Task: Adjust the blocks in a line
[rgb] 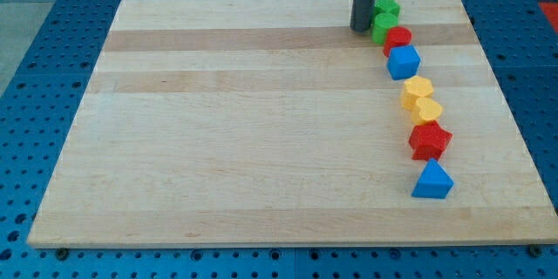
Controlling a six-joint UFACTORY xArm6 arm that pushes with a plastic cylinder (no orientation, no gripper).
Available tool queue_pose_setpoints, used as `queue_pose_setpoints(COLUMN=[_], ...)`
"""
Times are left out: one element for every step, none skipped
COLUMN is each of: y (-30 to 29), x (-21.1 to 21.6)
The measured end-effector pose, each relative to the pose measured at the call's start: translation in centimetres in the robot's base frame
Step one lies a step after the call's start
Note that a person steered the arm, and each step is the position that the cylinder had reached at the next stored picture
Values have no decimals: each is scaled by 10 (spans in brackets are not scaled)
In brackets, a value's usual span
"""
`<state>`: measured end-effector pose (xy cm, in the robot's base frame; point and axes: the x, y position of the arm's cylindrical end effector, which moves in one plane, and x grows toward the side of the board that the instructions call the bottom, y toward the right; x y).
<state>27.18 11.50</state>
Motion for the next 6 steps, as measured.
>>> queue_pose_setpoints(y=[2,5,6,6,7,6], x=[-3,-3,-3,-3,-3,-3])
